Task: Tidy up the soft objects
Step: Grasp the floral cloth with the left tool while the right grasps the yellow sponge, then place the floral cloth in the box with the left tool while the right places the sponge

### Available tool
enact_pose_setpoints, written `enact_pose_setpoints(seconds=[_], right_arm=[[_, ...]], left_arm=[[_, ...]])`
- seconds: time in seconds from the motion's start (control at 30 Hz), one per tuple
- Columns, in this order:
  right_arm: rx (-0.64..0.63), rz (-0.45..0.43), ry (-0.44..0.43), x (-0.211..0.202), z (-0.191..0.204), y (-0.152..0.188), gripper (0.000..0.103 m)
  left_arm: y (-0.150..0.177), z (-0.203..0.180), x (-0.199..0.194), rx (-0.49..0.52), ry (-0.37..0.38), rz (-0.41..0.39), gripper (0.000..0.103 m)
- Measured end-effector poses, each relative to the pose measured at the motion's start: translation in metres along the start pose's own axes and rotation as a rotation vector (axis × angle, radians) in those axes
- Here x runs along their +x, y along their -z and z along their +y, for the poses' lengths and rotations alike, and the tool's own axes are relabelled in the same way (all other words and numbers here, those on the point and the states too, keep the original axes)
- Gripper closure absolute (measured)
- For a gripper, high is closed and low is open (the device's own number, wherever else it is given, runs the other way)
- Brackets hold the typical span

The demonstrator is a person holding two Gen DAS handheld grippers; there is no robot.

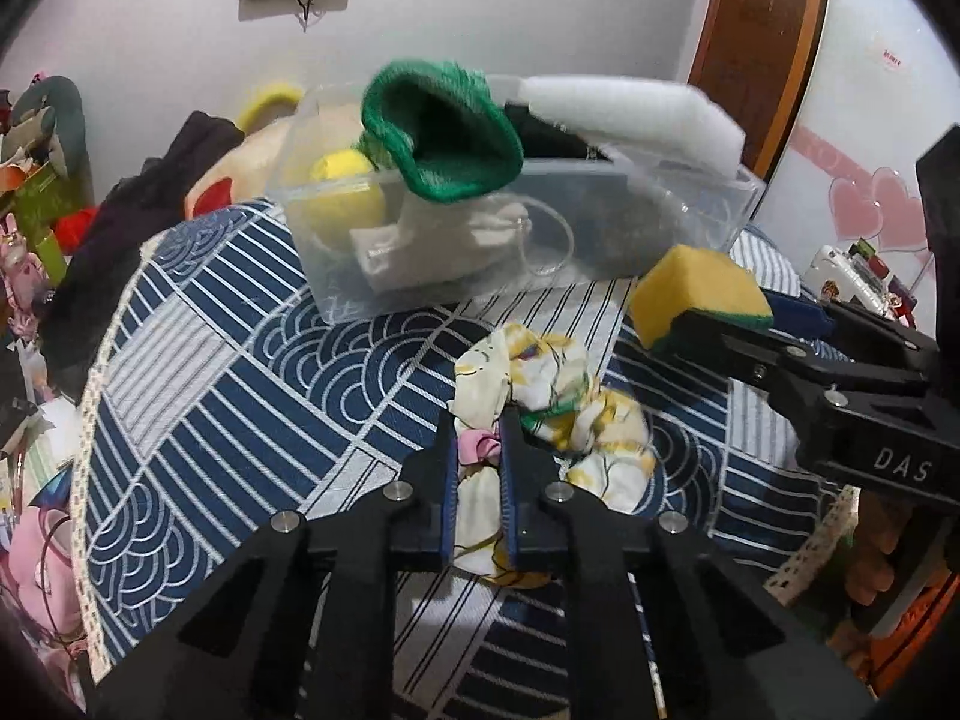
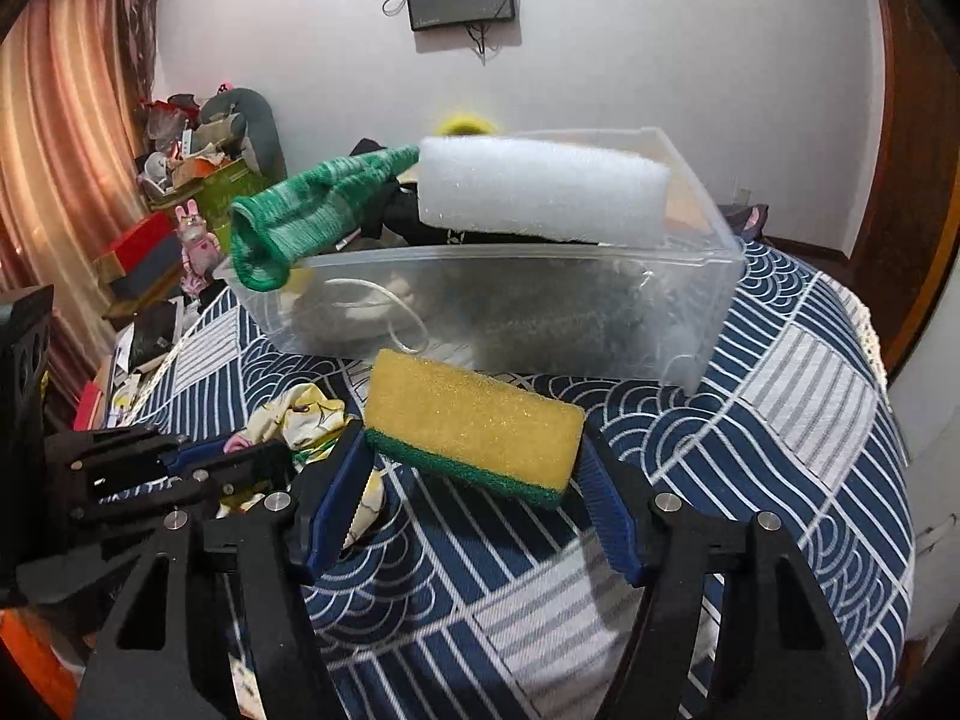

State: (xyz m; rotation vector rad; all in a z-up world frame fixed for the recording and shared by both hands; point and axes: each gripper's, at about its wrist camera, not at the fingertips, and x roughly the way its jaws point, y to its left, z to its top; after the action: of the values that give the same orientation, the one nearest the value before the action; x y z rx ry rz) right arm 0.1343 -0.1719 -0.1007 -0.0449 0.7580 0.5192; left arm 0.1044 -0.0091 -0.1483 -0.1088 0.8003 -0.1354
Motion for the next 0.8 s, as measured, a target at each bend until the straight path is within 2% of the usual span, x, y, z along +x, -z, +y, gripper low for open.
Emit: enact_pose_setpoints(seconds=[0.43, 0.63, 0.8], right_arm=[[0.003, -0.13, 0.011, -0.039, -0.003, -0.014, 0.038], [-0.029, -0.21, 0.009, -0.051, 0.009, -0.03, 0.038], [-0.051, -0.251, 0.006, -0.05, 0.015, -0.044, 0.038]], left_arm=[[-0.028, 0.007, -0.068, -0.053, -0.016, -0.18, 0.093], [-0.055, 0.014, -0.086, -0.076, -0.015, -0.267, 0.093], [-0.077, 0.021, -0.089, -0.085, -0.044, -0.328, 0.093]])
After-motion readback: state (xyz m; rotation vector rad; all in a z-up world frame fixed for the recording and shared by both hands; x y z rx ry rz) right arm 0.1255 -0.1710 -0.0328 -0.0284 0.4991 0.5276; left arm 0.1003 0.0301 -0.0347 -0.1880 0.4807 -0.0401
